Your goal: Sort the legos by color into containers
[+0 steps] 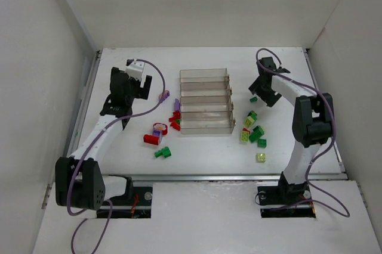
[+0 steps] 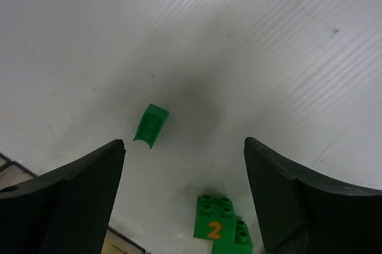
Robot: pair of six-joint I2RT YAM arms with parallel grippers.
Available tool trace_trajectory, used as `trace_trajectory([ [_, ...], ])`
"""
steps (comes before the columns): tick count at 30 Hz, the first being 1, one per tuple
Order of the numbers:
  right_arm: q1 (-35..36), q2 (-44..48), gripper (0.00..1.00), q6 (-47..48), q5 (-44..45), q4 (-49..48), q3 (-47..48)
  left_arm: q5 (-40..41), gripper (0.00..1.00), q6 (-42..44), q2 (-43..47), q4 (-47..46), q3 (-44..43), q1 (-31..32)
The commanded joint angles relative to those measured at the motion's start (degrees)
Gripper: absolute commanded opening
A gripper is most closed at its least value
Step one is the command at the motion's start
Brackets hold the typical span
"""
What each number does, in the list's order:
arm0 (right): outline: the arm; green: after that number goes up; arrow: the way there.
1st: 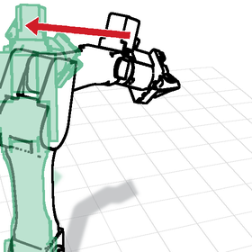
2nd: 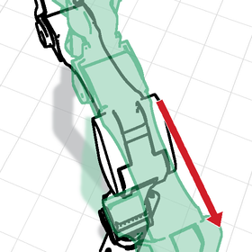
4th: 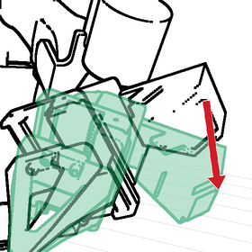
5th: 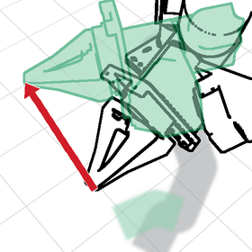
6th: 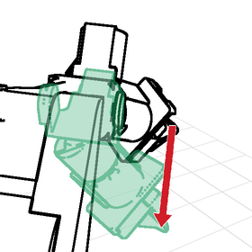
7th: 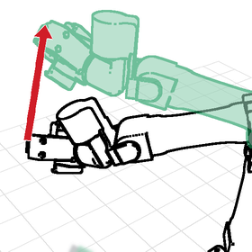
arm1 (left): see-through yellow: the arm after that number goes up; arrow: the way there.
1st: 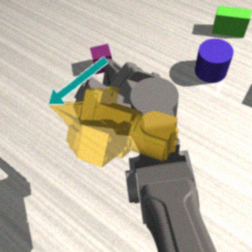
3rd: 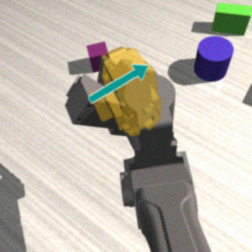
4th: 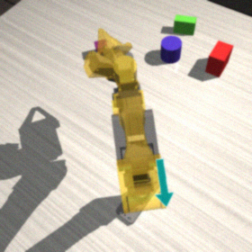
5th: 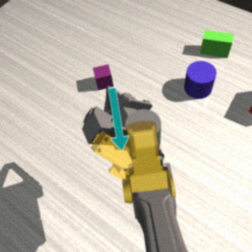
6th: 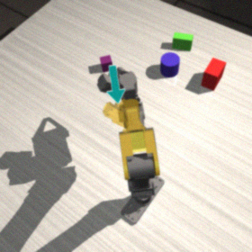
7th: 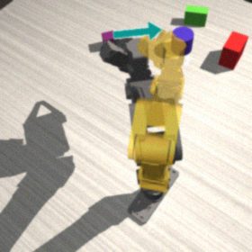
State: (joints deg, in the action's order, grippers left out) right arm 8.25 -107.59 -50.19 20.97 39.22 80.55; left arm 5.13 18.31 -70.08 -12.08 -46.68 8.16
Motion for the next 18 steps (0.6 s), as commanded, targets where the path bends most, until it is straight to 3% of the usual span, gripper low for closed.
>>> trace_trajectory([
  [1,0.7,-2.8,0.86,-2.4,-3.8,-0.2,1.5,-1.6,1.00,-1.4,-0.3,-4.7,-2.8,-0.6],
  [6,0.7,-7.0,0.84,-2.4,-6.9,-1.6,5.0,-0.8,1.00,-0.4,-2.2,-6.5,-2.1,-1.9],
  [13,0.1,-11.2,0.76,-2.4,-4.2,1.6,9.6,0.0,1.00,-0.4,-1.6,-7.9,-0.2,-4.0],
  [17,-0.5,-11.2,0.62,-1.8,-4.8,2.1,9.6,0.9,1.00,0.1,-1.0,-9.0,1.8,-4.0],
  [18,-0.5,-11.2,0.55,-1.8,-4.8,2.1,9.0,1.5,1.00,0.2,-1.0,-9.5,1.9,-4.0],
])
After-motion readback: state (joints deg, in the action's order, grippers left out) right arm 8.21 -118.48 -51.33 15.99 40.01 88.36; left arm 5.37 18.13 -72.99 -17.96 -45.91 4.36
